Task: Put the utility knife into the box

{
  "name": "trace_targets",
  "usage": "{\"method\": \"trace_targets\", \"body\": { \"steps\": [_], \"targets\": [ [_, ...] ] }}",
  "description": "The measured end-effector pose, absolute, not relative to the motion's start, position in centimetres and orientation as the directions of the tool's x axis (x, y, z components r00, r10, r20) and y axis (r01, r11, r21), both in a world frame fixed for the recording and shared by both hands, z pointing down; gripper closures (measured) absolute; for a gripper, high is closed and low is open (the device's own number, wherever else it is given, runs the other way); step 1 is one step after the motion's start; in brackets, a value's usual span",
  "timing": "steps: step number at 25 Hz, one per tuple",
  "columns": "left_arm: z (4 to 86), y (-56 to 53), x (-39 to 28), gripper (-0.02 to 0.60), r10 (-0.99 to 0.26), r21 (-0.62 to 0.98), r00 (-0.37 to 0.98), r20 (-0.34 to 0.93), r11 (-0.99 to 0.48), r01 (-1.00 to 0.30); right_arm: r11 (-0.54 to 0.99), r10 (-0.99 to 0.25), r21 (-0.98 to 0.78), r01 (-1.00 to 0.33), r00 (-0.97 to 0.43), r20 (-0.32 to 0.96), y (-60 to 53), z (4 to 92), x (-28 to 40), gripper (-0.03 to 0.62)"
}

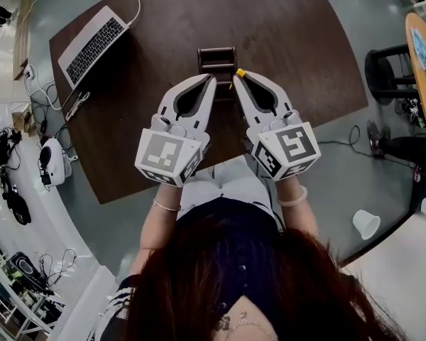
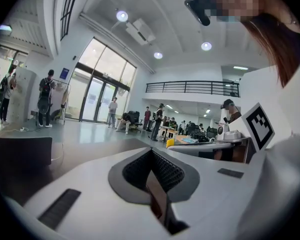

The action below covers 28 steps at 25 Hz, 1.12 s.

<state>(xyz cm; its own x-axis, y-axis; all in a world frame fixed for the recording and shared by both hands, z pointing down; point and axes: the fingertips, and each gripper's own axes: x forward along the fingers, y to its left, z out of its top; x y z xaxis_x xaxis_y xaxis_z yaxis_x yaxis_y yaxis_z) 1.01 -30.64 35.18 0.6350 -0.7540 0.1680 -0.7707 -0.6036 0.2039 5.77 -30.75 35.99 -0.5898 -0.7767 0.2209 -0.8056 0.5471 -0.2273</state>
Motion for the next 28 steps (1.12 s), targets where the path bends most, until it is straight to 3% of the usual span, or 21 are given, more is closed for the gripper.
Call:
{"method": "trace_targets", "body": {
  "steps": [20, 28],
  "targets": [
    [46.3, -31.1, 1.6, 0.588, -0.708, 0.305, 0.639, 0.301, -0.564, -0.768, 0.553, -0.690, -0.244, -0.797, -0.602, 0.402, -31.8, 49.4, 4.9, 0.557],
    [47.5, -30.8, 1.4, 0.588, -0.701, 0.318, 0.636, 0.322, -0.553, -0.770, 0.528, -0.702, -0.271, -0.805, -0.593, 0.395, -31.9, 50.2, 4.9, 0.557]
  ]
}}
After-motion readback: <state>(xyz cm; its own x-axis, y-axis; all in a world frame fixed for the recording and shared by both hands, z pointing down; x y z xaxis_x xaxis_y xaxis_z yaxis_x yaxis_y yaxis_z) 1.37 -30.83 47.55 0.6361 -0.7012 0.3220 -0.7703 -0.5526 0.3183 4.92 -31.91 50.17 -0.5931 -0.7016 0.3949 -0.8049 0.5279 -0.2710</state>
